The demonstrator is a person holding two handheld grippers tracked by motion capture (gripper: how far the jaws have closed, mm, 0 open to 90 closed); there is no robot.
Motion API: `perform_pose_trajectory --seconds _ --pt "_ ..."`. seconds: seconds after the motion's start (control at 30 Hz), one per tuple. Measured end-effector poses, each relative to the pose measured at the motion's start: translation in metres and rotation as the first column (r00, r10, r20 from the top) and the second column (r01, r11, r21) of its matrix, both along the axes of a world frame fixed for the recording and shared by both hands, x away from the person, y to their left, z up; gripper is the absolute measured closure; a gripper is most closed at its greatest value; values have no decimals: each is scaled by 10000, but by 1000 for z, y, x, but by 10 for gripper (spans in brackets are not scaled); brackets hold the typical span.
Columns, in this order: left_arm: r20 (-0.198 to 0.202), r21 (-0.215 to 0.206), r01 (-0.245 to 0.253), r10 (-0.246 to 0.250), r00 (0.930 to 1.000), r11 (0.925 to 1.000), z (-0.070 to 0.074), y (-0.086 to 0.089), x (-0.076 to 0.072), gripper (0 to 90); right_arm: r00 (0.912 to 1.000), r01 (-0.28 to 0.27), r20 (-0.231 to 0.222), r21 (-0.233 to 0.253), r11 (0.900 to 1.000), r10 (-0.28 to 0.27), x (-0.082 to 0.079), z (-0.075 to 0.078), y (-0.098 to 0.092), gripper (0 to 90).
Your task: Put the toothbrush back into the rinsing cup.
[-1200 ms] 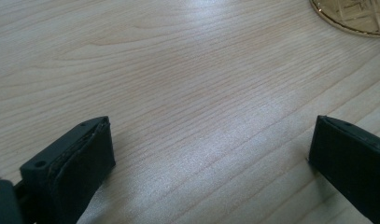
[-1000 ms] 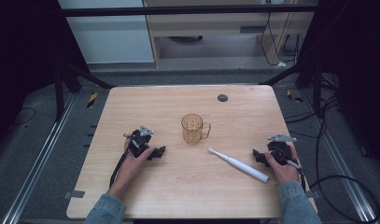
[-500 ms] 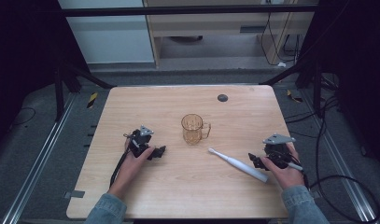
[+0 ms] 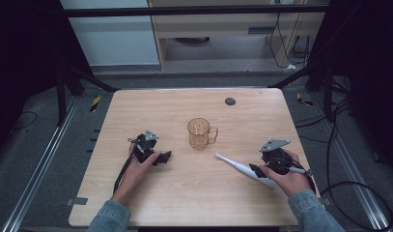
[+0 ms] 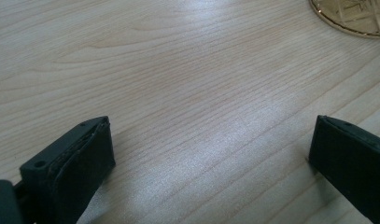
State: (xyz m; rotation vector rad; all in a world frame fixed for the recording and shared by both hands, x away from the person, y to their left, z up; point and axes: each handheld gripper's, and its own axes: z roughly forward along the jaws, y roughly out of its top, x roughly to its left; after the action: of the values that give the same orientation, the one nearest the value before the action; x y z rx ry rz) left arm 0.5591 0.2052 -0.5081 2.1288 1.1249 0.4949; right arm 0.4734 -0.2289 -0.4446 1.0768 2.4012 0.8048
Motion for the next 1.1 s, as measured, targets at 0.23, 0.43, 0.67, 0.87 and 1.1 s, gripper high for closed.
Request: perform_pose_trajectory --seconds 0.23,0.43,0.67,0.87,1.1 --pt "0 -5 26 -26 10000 10000 0 0 0 0 9983 -384 -451 -163 9991 376 4 1 4 333" --pt "2 -8 61 -61 10000 10000 0 0 0 0 9965 -636 -574 -390 9972 613 8 1 8 382" --pt "-16 -24 119 -119 9999 9999 0 1 1 0 9906 -966 -1032 -616 9934 900 15 0 20 385" --pt "-14 -27 149 -149 9999 9999 0 1 1 0 9878 -1005 -1249 -572 9933 928 22 0 25 405" --pt "-16 -25 151 -151 9999 9999 0 1 1 0 9826 -1214 -1502 -770 9896 1089 26 -2 35 425"
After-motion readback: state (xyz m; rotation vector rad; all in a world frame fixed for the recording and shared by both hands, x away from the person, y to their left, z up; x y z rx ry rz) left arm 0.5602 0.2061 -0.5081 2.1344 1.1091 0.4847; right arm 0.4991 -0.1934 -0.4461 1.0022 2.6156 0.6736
